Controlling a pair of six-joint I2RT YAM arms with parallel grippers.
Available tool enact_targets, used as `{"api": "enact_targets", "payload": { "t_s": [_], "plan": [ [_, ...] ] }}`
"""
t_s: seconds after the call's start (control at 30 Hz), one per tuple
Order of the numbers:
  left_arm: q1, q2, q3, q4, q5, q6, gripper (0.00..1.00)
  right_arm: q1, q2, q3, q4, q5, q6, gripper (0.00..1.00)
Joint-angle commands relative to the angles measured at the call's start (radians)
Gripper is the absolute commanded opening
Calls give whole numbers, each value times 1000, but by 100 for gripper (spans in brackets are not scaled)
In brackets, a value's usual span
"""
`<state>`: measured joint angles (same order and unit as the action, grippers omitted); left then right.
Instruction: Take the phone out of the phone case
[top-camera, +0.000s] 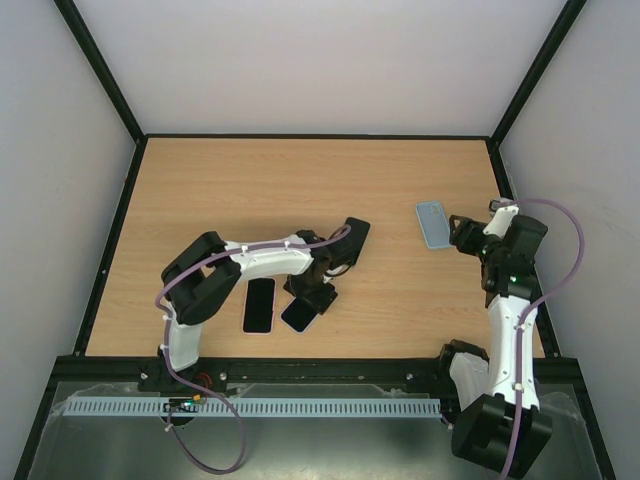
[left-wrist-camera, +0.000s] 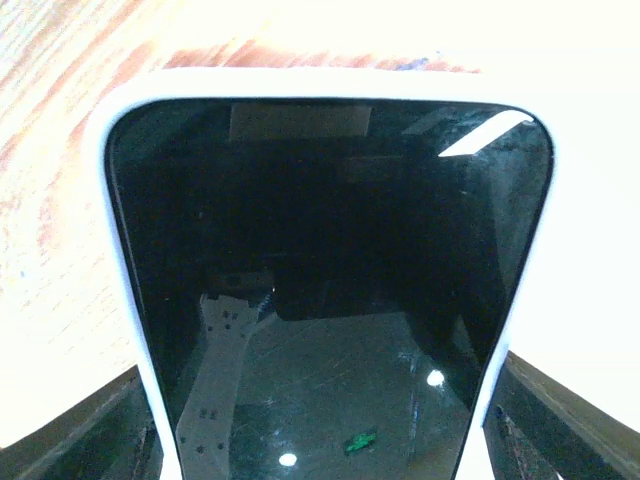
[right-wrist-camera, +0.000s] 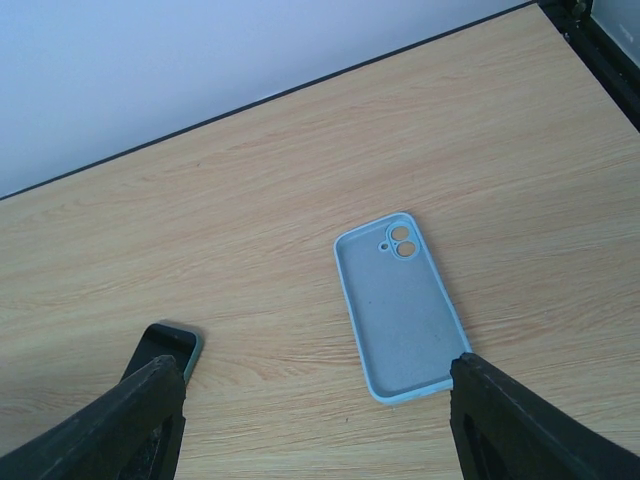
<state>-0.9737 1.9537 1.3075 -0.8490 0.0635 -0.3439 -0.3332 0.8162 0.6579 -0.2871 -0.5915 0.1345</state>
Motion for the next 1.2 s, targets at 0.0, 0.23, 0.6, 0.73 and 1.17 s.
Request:
{"api": "enact_targets", "payload": {
  "t_s": [0.0,0.23,0.6,0.73,1.17],
  "plan": [
    [7,59,9,-56,-10,-5,70,2,-27,4,-11,15,-10,70],
    [6,-96,13,66,25,-83,50,2,-25,10,-12,12,1,70],
    [11,-435,-137,648,-89,-359,42,3,70,330,-369,-216,-440,69],
    [5,-528,-292,936,-197,-500,44,18,118,361,-553,-416,-551,55],
    [-5,-574,-387,1237,-380,-669,40,482,165,342,-458,-385,-429,54]
  ]
}}
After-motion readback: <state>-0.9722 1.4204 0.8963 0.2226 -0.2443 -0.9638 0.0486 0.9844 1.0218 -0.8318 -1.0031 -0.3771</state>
